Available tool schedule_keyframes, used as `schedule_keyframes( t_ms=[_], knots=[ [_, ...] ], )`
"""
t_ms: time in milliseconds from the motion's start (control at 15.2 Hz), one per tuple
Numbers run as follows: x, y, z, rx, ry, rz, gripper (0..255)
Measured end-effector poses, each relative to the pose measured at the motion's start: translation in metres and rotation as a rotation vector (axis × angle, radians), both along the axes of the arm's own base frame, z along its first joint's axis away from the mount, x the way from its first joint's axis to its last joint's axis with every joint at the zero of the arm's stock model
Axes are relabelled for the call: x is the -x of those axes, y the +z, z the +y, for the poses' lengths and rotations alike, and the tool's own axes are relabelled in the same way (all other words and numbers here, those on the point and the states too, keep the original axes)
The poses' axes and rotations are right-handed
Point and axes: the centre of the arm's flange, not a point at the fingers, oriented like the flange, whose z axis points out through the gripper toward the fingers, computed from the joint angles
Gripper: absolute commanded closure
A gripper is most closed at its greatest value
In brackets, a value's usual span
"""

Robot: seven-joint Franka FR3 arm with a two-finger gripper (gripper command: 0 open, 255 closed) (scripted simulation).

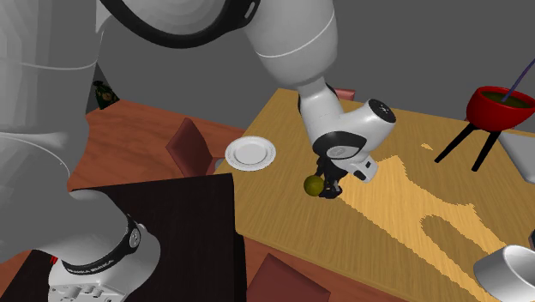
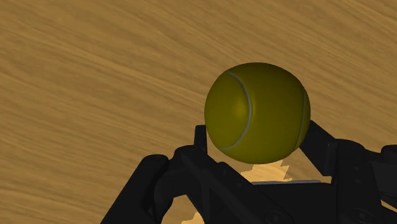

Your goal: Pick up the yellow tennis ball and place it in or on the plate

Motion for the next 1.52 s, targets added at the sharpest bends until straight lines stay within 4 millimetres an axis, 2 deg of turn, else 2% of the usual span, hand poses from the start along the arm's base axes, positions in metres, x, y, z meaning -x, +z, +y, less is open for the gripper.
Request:
schedule_keyframes(
  t_ms=[264, 1122, 1188, 1320, 1518],
  knots=[
    [0.0, 0.006, 0.0, 0.0, 0.001, 0.002, 255],
    [0.0, 0.073, 0.001, 0.0, 0.001, 0.001, 255],
    [-0.001, 0.074, 0.001, 0.0, 0.001, 0.001, 0],
    [-0.003, 0.071, 0.008, 0.004, 0.019, 0.0, 0],
    [-0.008, 0.056, 0.041, 0.025, 0.122, -0.007, 0]
  ],
)
